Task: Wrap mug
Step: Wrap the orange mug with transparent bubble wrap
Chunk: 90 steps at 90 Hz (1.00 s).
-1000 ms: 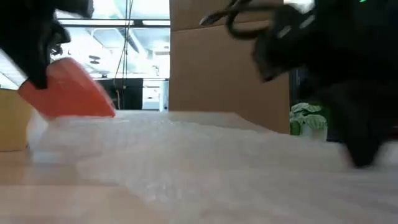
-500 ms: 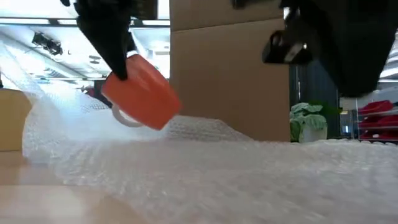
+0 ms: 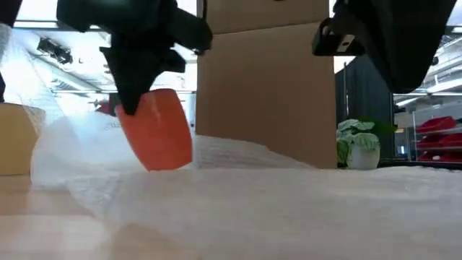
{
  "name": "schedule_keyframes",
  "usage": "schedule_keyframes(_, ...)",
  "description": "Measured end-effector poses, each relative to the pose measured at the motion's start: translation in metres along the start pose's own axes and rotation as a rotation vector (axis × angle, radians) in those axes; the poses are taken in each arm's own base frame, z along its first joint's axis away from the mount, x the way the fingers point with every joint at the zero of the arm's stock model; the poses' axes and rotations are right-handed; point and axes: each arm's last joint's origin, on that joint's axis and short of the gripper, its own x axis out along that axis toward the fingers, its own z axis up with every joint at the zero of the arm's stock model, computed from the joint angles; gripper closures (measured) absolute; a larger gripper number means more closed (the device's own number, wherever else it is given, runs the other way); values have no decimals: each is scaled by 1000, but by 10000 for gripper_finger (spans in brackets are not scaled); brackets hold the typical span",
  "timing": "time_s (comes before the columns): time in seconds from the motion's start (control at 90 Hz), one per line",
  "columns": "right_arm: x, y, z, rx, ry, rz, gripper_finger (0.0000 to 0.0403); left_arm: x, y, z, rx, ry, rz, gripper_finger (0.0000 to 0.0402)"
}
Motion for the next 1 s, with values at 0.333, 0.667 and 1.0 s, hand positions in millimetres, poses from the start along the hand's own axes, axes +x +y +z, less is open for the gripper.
schedule_keyframes(0.333, 1, 9, -6, 45, 0, -2, 403, -27, 1, -1, 85, 21, -26, 401)
schedule_keyframes(0.667, 1, 9, -6, 52, -7, -11, 403, -11, -10, 14, 166, -41, -44, 401)
schedule_keyframes(1.0, 1, 7, -5, 48, -16, -21, 403, -2, -9, 15, 148, 37, 0, 392)
